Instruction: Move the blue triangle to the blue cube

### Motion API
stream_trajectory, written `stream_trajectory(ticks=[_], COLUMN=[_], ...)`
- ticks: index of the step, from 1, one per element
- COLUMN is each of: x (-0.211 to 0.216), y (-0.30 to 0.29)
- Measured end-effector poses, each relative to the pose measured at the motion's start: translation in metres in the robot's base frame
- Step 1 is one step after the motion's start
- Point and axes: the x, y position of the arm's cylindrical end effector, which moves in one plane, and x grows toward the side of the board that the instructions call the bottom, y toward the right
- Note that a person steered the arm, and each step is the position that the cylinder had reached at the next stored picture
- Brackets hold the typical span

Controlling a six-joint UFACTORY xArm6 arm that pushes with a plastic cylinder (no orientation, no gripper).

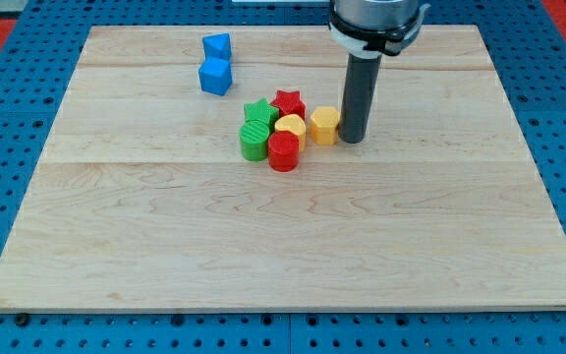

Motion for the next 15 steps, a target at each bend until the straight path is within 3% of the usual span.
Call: stream_trajectory(ticks=[3,4,5,6,8,10,11,13,15], x=[0.0,-0.036,-0.09,-0.134,-0.183,-0.186,-0.182,-0.152,-0.164], y=[0.003,0.04,0.04,0.016,-0.094,-0.19,-0.209,-0.216,-0.192])
